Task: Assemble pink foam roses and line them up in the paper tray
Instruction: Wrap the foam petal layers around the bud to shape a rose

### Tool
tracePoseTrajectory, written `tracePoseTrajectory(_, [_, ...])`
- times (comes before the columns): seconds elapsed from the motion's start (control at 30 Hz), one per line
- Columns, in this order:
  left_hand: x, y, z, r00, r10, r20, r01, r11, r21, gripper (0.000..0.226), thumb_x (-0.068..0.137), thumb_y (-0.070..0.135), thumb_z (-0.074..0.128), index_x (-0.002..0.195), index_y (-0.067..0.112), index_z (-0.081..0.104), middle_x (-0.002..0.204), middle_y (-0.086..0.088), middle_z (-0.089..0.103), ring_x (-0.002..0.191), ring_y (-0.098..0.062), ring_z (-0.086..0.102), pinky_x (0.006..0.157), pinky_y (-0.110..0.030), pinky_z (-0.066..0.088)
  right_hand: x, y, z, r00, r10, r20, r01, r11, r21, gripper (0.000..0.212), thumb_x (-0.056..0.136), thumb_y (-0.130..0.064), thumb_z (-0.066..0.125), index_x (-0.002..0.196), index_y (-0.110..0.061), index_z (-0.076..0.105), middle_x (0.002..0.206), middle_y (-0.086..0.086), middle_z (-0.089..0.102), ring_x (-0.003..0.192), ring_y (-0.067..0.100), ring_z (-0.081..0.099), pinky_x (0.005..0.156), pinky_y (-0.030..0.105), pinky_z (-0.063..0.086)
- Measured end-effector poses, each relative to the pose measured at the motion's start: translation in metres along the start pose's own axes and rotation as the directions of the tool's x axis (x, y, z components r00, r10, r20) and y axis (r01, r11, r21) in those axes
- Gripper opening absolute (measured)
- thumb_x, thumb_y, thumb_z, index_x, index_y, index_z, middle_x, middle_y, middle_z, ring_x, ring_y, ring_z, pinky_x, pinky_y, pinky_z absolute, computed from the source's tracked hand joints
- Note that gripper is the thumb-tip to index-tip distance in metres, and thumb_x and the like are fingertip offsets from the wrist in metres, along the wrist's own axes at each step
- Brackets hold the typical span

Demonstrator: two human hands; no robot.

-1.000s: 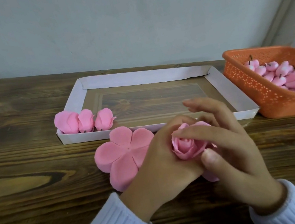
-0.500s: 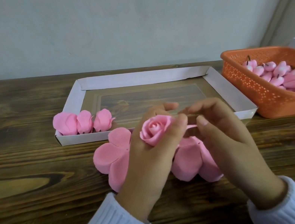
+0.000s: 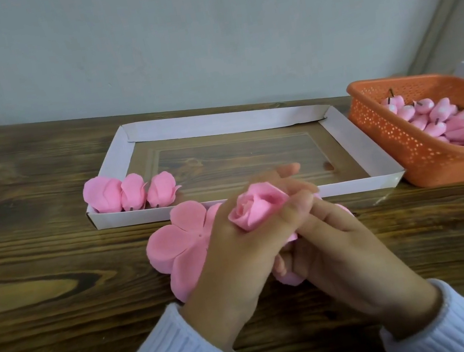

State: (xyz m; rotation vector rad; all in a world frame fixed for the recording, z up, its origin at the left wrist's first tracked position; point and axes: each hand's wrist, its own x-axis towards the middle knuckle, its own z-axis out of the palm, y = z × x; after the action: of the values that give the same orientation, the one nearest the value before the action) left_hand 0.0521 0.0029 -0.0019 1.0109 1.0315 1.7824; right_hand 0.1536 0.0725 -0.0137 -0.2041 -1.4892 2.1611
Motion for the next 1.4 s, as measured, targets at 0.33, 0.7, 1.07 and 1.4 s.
tracePoseTrajectory(0.33, [-0.002, 0.003, 0.0, 1.0, -0.002, -0.004, 0.002, 0.998, 0.055, 0.016, 0.066, 0.043, 0.07, 0.069, 0.028, 0.074, 0.106, 0.0, 0.072, 0.031, -0.004, 0.045, 0.035, -0.016, 0.037, 0.0, 0.001, 0.001, 0.998, 0.047, 0.049, -0.048, 0.999, 0.016, 0.039, 0.095, -0.026, 0.047, 0.124, 0.0, 0.053, 0.07, 0.004, 0.06, 0.061, 0.013, 0.054, 0.059, 0.022, 0.044])
tracePoseTrajectory(0.7, [-0.002, 0.011, -0.006, 0.994, 0.093, 0.057, -0.1, 0.986, 0.136, 0.009, 0.075, 0.037, 0.066, 0.076, 0.03, 0.072, 0.097, 0.003, 0.076, 0.032, -0.003, 0.046, 0.035, -0.018, 0.041, -0.003, 0.001, 0.01, 0.999, 0.043, 0.027, -0.042, 0.999, -0.031, 0.043, 0.092, -0.038, 0.056, 0.091, 0.005, 0.056, 0.07, 0.001, 0.061, 0.062, 0.011, 0.052, 0.059, 0.023, 0.041])
tracePoseTrajectory(1.07, [0.01, 0.005, -0.006, 0.981, -0.063, -0.182, 0.008, 0.959, -0.284, 0.012, 0.076, 0.03, 0.073, 0.067, 0.026, 0.068, 0.052, 0.004, 0.049, 0.046, -0.011, 0.051, 0.04, -0.023, 0.042, -0.007, -0.004, 0.014, 0.986, -0.125, -0.107, 0.027, 0.767, -0.641, 0.027, 0.097, -0.017, 0.053, 0.074, -0.003, 0.056, 0.055, 0.012, 0.057, 0.035, 0.008, 0.044, 0.042, 0.019, 0.037])
tracePoseTrajectory(1.4, [0.015, 0.007, -0.014, 0.93, -0.148, -0.337, -0.04, 0.869, -0.493, 0.022, 0.079, 0.036, 0.057, 0.074, 0.015, 0.06, 0.042, 0.008, 0.034, 0.041, -0.006, 0.046, 0.049, -0.02, 0.048, -0.007, 0.002, 0.024, 0.959, -0.198, -0.203, 0.038, 0.8, -0.599, 0.015, 0.087, -0.019, 0.064, 0.099, -0.028, 0.06, 0.083, -0.005, 0.069, 0.051, 0.01, 0.063, 0.05, 0.015, 0.046])
